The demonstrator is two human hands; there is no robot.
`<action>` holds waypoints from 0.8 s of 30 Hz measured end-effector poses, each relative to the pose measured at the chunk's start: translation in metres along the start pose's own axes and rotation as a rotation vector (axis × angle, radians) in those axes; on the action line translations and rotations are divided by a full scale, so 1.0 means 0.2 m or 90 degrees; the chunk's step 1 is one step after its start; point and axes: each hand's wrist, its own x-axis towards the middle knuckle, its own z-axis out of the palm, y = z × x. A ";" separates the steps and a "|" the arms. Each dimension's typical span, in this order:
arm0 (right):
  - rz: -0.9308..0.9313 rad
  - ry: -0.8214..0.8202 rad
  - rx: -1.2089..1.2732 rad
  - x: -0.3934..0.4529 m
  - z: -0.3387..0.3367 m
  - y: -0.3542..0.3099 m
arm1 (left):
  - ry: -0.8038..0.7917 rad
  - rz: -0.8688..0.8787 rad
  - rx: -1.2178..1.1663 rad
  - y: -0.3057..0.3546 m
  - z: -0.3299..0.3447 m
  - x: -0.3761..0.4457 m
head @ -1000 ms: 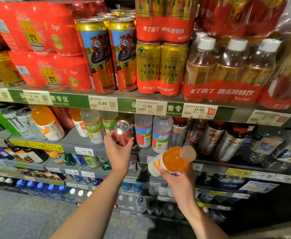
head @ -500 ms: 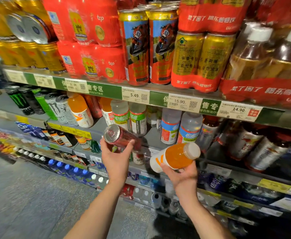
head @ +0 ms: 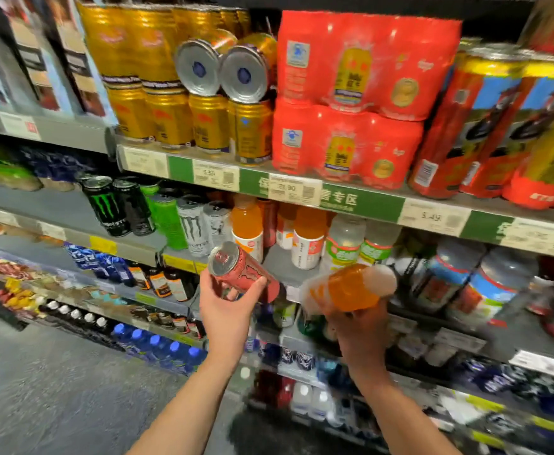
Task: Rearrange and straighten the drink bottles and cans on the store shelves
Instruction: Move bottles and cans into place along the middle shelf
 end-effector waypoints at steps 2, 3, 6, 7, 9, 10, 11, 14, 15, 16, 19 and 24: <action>-0.024 0.029 -0.011 0.00 0.17 -0.04 | -0.040 -0.003 -0.005 0.00 -0.12 0.11; -0.041 0.045 -0.026 0.01 0.24 -0.05 | -0.055 -0.007 -0.004 0.00 -0.17 0.16; -0.045 0.086 -0.051 0.06 0.42 -0.07 | -0.082 -0.041 0.001 -0.03 -0.29 0.31; -0.048 0.095 -0.056 0.08 0.47 -0.07 | -0.087 -0.056 0.002 -0.04 -0.32 0.36; -0.061 0.116 -0.088 0.14 0.54 -0.06 | -0.098 -0.078 -0.001 -0.03 -0.35 0.42; -0.067 0.125 -0.106 0.17 0.58 -0.05 | -0.109 -0.083 -0.007 -0.03 -0.36 0.45; -0.069 0.135 -0.126 0.20 0.61 -0.04 | -0.120 -0.083 -0.016 -0.02 -0.36 0.46; -0.062 0.133 -0.188 0.25 0.68 0.00 | -0.138 -0.069 -0.016 -0.03 -0.37 0.51; -0.060 0.122 -0.199 0.26 0.70 0.01 | -0.144 -0.065 -0.008 -0.03 -0.37 0.52; -0.057 0.111 -0.211 0.27 0.72 0.02 | -0.152 -0.064 -0.001 -0.02 -0.37 0.54; -0.057 0.114 -0.259 0.28 0.78 0.02 | -0.172 -0.053 0.018 0.00 -0.36 0.57; -0.017 0.099 -0.298 0.31 0.84 0.05 | -0.153 -0.035 0.030 0.03 -0.34 0.60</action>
